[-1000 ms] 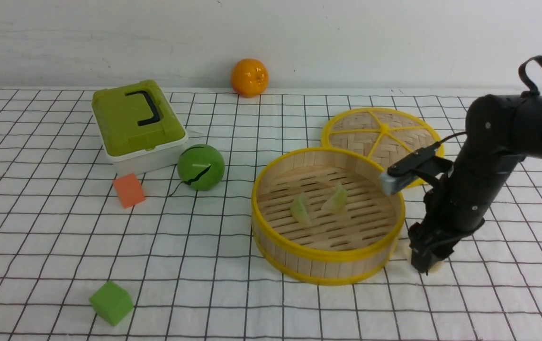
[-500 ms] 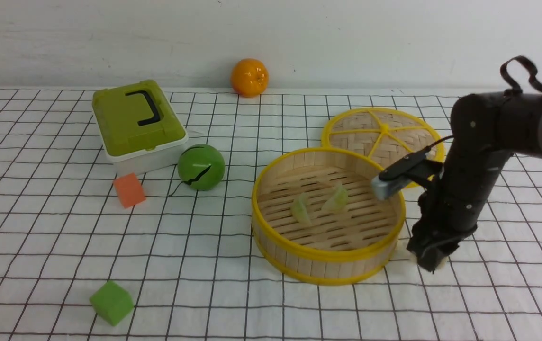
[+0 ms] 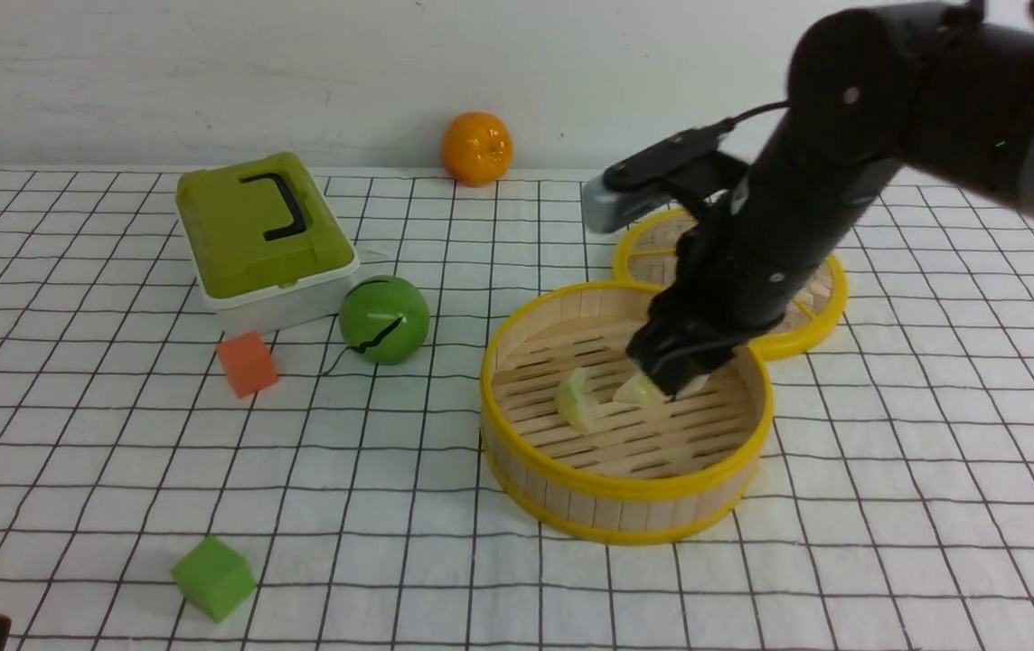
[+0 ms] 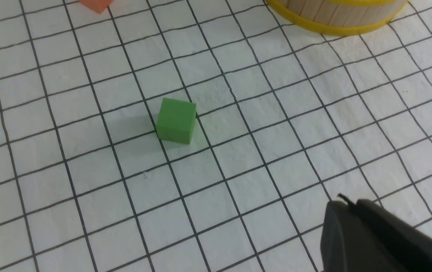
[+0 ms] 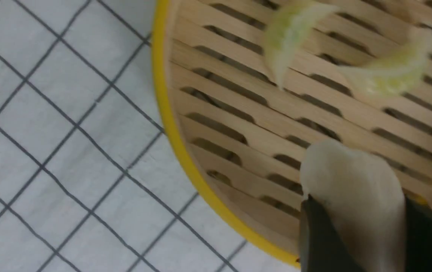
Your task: Put the dumplings into the steamer on the table with the white tablecloth.
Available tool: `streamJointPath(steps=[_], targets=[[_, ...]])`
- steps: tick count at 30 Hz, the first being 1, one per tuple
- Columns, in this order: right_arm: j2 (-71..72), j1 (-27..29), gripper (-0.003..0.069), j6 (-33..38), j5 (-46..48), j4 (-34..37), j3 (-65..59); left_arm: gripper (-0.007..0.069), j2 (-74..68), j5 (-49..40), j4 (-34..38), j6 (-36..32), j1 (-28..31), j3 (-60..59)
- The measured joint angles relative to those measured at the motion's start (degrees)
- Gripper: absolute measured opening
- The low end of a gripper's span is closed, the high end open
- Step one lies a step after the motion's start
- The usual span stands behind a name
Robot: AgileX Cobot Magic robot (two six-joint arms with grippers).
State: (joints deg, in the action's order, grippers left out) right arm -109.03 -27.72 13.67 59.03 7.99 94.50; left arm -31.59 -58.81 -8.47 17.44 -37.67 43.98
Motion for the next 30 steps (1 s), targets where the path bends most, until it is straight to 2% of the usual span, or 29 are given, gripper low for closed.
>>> streamJointPath(steps=[3,10,12,17,20,26,30], targets=[[-3.91,-2.26,0.0237,-1.81,-2.59,-1.89,0.00,0.0020,0.00,-1.24,-0.16,0.00,0.00,0.00],[-10.70,-3.19,0.0237,-13.67,-6.07,-8.40,0.00,0.0030,0.88,-7.82,-1.05,-0.70,0.00,-0.32],[-10.78,-3.19,0.0275,-16.26,-6.07,-9.23,0.06,0.0032,2.98,-7.49,-1.10,-1.24,0.00,-1.62],[-8.94,-3.19,0.0452,-17.72,-2.85,-9.69,0.47,0.0038,10.55,-3.42,-0.98,-1.19,0.00,-7.47],[-5.79,-3.19,0.0481,-17.72,-0.78,-9.69,0.47,0.0038,14.09,-1.59,-0.85,-0.06,0.00,-10.08],[2.69,-3.19,0.0463,-17.53,-0.16,-9.69,-0.99,0.0039,20.30,1.86,-0.85,3.51,0.00,-13.64],[15.99,-3.19,0.0358,-17.53,-5.01,-9.69,-8.07,0.0043,23.21,3.36,-0.85,5.42,0.00,-14.18]])
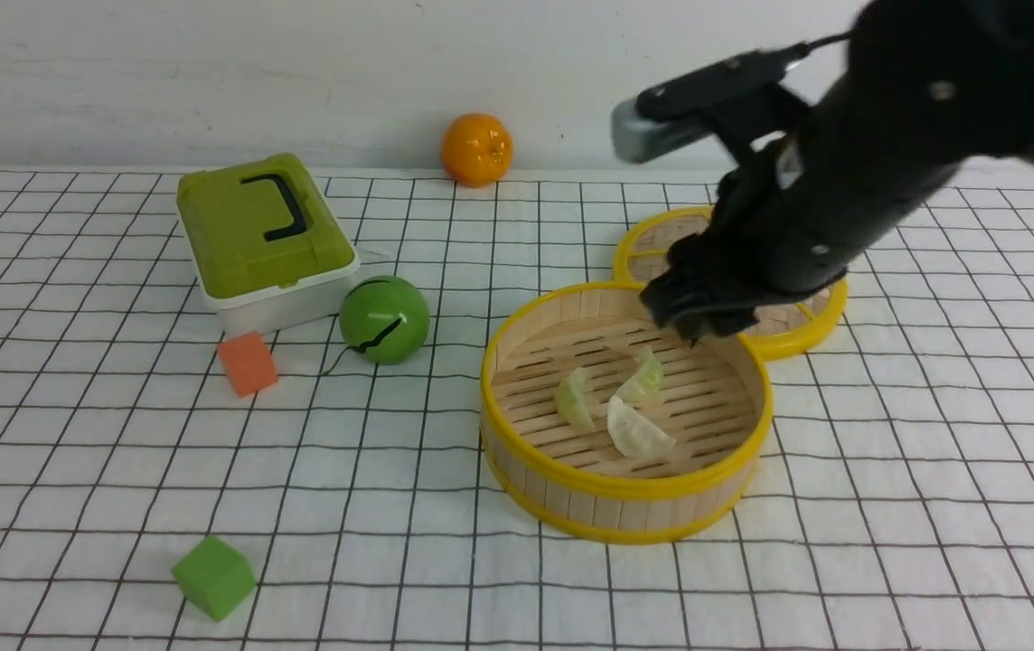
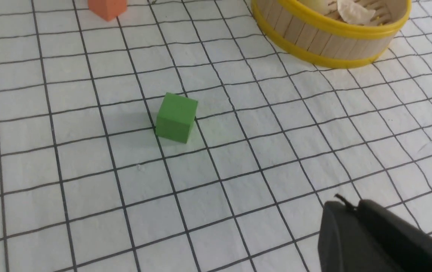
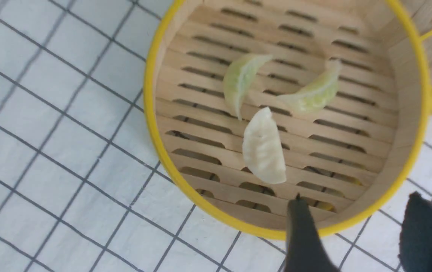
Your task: Put the dumplings into the steamer on the table with the white tablecloth.
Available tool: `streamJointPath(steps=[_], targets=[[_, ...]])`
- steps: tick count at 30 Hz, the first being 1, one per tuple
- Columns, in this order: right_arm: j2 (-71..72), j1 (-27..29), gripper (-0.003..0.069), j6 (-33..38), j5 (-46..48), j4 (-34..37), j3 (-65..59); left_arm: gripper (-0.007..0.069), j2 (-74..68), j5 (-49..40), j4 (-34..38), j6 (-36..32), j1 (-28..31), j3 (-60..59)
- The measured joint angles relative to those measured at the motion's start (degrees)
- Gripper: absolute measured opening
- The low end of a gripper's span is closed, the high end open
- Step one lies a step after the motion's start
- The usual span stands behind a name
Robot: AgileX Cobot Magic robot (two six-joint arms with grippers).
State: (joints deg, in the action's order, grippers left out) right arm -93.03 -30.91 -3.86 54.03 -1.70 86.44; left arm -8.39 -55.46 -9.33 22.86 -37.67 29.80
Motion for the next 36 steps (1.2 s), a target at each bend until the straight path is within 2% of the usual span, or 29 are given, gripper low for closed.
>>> streamJointPath(steps=[7,9,13,18,26,31,36], targets=[[23.54,0.00,0.0040,0.04,-13.53,0.69,-18.03,0.0054,0.30,0.20,-0.05,0.40,0.00,-0.06],[28.95,0.00,-0.0011,0.04,-16.94,0.87,-22.33,0.0056,0.30,0.20,-0.05,0.40,0.00,-0.06],[41.10,0.00,-0.0022,0.04,-24.45,0.86,-31.52,0.0061,0.30,0.20,-0.05,0.40,0.00,-0.06],[51.03,0.00,-0.0020,-0.01,-25.78,0.86,-37.12,0.0066,0.30,0.20,-0.05,0.40,0.00,-0.11],[54.92,0.00,-0.0015,-0.06,-25.95,0.69,-38.90,0.0072,0.30,0.20,-0.05,0.40,0.00,-0.11],[55.55,0.00,-0.0013,-0.16,-26.63,-2.13,-39.52,0.0079,0.30,0.22,-0.05,0.40,0.00,-0.11],[63.40,3.34,-0.0024,-2.23,-32.96,-4.81,-49.79,0.0083,0.30,0.22,-0.05,0.40,0.00,-0.11]])
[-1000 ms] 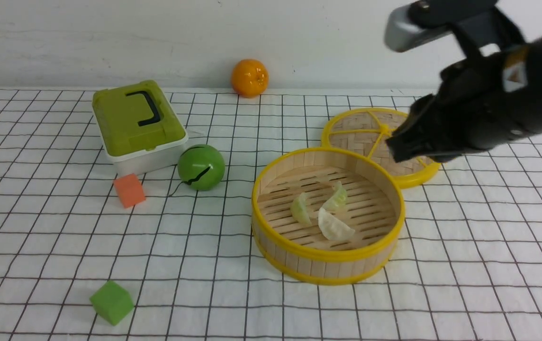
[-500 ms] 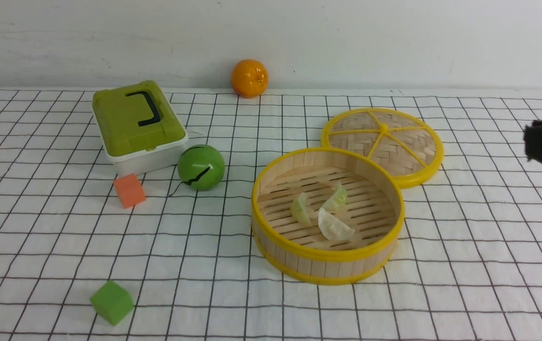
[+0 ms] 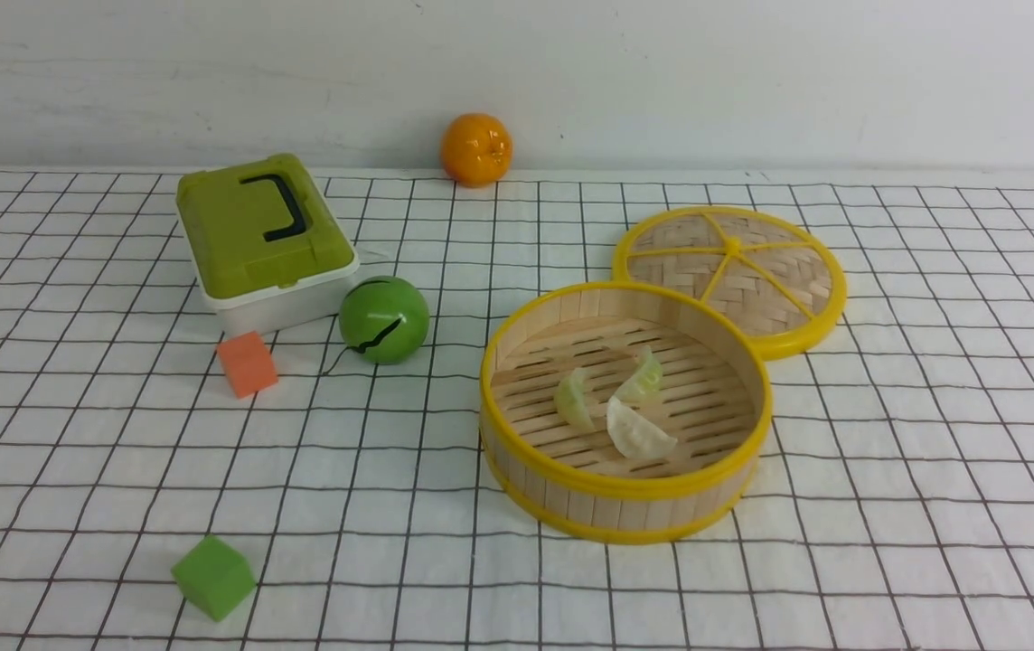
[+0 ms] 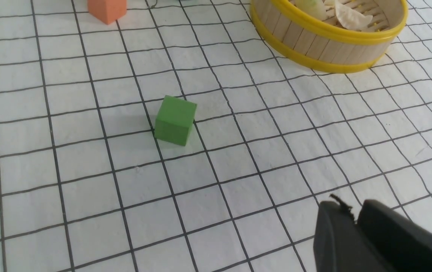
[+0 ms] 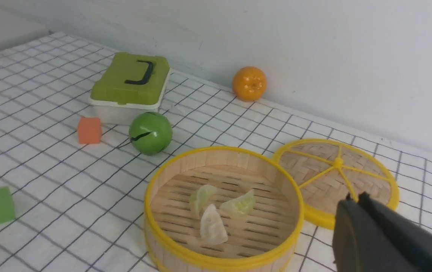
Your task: Put the dumplings into the steamer on the table with the white tablecloth.
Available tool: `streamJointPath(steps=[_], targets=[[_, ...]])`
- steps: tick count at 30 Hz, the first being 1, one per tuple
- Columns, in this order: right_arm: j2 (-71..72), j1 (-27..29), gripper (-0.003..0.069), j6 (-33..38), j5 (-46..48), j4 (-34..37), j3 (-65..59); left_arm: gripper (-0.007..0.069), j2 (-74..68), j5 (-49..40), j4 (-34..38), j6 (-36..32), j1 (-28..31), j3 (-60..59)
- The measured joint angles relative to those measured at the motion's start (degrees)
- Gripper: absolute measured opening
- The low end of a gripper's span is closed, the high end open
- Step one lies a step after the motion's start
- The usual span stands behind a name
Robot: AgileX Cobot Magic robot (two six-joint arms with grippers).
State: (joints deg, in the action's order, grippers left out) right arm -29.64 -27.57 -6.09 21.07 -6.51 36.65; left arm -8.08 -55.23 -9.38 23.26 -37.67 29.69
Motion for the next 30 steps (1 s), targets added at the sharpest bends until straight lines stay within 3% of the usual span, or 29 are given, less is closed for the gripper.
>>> streamJointPath(steps=[2,6,12,21,30], targets=[[6.69,3.95,-0.0024,-0.51,-5.42,0.87,-7.52,0.0083,0.00,0.00,0.00,0.00,0.00,-0.06],[20.12,17.08,-0.0024,-0.51,-14.36,6.51,-24.36,0.0087,0.00,0.00,-0.01,0.00,0.00,-0.06],[30.10,29.49,-0.0024,-0.76,-14.67,9.59,-37.55,0.0093,0.00,-0.01,0.04,0.00,0.00,-0.06],[30.19,30.93,-0.0024,-0.82,-2.41,7.35,-38.22,0.0099,0.00,-0.01,-0.02,0.00,0.00,-0.06],[30.19,30.93,-0.0022,-0.82,0.88,7.19,-37.74,0.0111,0.00,-0.01,-0.02,0.00,0.00,-0.06]])
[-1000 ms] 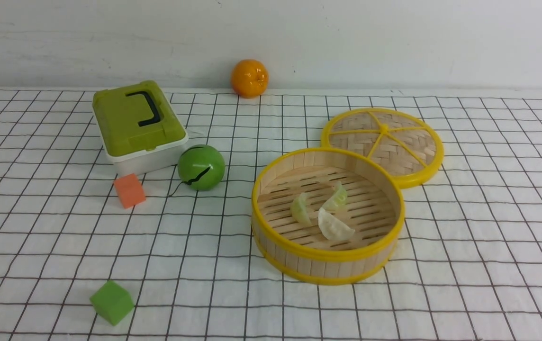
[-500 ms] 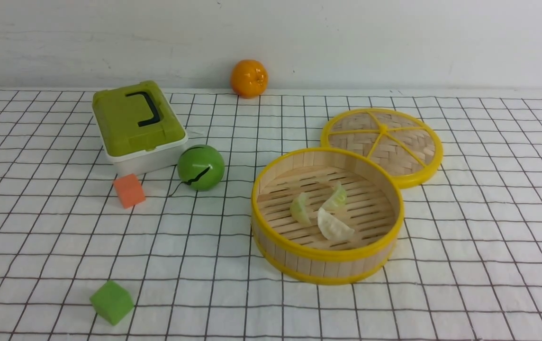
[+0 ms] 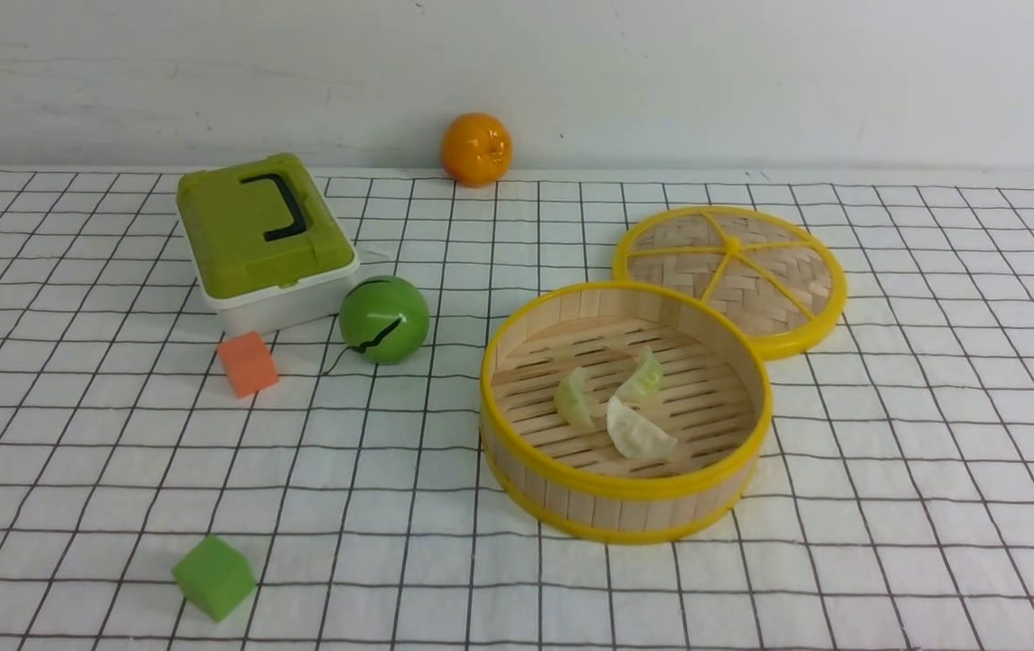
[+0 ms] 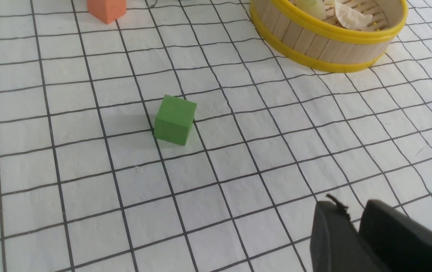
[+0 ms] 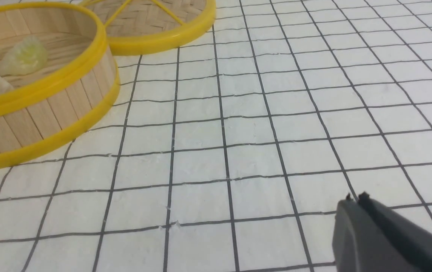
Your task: Put the dumplings into the steamer on the table with the white tablecloth.
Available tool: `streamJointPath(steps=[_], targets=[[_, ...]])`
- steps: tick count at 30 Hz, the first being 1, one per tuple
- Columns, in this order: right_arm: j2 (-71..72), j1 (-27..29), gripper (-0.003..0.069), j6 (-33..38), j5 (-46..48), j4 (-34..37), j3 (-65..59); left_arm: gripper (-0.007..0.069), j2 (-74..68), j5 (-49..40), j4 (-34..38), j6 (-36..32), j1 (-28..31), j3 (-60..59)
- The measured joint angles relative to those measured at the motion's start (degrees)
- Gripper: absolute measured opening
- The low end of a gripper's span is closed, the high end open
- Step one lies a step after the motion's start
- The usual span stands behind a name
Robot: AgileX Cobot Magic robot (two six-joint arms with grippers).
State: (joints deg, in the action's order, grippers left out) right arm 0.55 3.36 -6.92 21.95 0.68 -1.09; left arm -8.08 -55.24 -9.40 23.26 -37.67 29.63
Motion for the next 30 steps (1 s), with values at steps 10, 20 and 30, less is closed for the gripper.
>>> streamJointPath(steps=[10,20,30], targets=[[0.00,0.00,-0.0014,0.00,0.01,0.18,0.00,0.0124,0.00,0.00,0.00,0.00,0.00,0.00],[0.00,0.00,-0.0002,0.00,0.01,0.22,0.00,0.0139,0.00,0.16,0.00,0.00,0.00,-0.15],[0.00,0.00,0.0001,0.00,0.06,0.22,0.00,-0.0013,0.00,28.63,2.35,-0.12,14.36,-10.60]])
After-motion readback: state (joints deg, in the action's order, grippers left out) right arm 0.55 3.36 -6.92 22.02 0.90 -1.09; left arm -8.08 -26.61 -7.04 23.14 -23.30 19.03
